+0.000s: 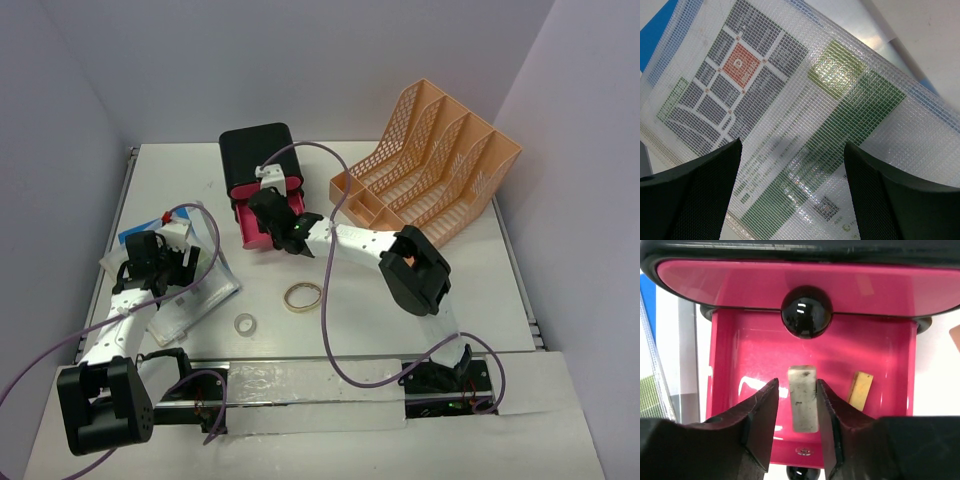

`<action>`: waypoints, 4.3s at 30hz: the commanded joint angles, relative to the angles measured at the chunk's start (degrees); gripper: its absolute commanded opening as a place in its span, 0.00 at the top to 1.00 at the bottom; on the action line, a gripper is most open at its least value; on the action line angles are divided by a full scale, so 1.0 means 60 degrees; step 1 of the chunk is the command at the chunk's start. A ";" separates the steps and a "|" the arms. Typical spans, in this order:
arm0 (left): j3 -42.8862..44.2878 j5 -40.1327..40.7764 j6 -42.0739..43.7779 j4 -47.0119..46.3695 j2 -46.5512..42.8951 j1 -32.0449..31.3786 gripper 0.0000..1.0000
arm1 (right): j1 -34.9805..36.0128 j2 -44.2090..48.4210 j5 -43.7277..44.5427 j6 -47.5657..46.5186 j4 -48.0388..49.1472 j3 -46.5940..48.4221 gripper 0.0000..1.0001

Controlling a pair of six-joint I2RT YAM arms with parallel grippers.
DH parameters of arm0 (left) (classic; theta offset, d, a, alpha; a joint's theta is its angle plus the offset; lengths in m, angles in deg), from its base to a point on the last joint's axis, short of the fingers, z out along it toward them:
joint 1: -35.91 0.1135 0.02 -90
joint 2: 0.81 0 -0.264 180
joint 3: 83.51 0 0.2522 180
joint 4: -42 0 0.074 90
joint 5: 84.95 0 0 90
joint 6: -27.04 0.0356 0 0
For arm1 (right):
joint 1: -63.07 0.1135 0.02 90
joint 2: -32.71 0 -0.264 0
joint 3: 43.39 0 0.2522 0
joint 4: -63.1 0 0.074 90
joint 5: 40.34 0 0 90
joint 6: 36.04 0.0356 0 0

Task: Organize the desk

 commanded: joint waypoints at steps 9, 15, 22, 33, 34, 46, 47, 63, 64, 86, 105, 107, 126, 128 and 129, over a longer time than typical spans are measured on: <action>0.0071 -0.0207 0.0032 -0.0195 -0.0023 0.0049 0.11 | -0.0042 0.1327 -0.0650 0.0107 -0.0322 -0.0313 0.48; 0.0023 -0.0204 0.0046 -0.0192 -0.0070 0.0053 0.11 | -0.0031 0.2936 -0.1017 0.1511 0.0323 -0.2387 0.56; 0.0027 -0.0252 0.0046 -0.0184 -0.0086 0.0049 0.11 | -0.0028 0.4013 -0.2231 0.3943 0.2018 -0.5255 0.64; -0.0032 -0.0214 0.0046 -0.0143 -0.0287 0.0050 0.11 | -0.0044 0.2952 -0.2934 0.5304 0.3941 -0.6066 0.60; -0.0032 -0.0203 0.0046 -0.0132 -0.0299 0.0061 0.11 | -0.0066 0.2805 -0.2912 0.5292 0.3964 -0.5965 0.59; -0.0043 -0.0186 0.0076 -0.0203 -0.0222 0.0060 0.11 | -0.0335 0.1972 -0.2925 0.4903 0.4219 -0.5249 0.57; -0.0036 -0.0186 0.0076 -0.0213 -0.0203 0.0064 0.11 | -0.0356 0.1907 -0.2900 0.4838 0.4219 -0.5153 0.57; -0.0032 -0.0148 0.0076 -0.0261 -0.0119 0.0049 0.11 | -0.0655 0.2008 -0.2511 0.4681 0.4768 -0.4800 0.67; -0.0032 -0.0151 0.0076 -0.0256 -0.0111 0.0054 0.11 | -0.0697 0.1954 -0.2527 0.4694 0.4781 -0.4709 0.67; -0.0001 -0.0173 0.0090 -0.0278 0.0037 0.0064 0.11 | -0.1848 -0.0210 -0.3625 0.5280 0.4747 -0.2013 0.67; -0.0032 -0.0200 0.0105 -0.0247 -0.0023 0.0057 0.11 | -0.1873 -0.0422 -0.4071 0.7760 0.6590 -0.3808 0.42; -0.0032 -0.0207 0.0105 -0.0247 -0.0046 0.0055 0.11 | -0.1873 -0.0624 -0.4070 0.7877 0.6600 -0.3708 0.41; -0.0046 -0.0237 0.0134 -0.0247 -0.0031 0.0049 0.11 | -0.2042 -0.1450 -0.3661 0.8716 0.7440 -0.3406 0.41; -0.0046 -0.0230 0.0134 -0.0247 -0.0038 0.0049 0.11 | -0.2049 -0.1506 -0.3666 0.8788 0.7569 -0.3350 0.41; -0.0046 -0.0230 0.0134 -0.0247 -0.0038 0.0049 0.11 | -0.2049 -0.1548 -0.3681 0.8803 0.7574 -0.3282 0.41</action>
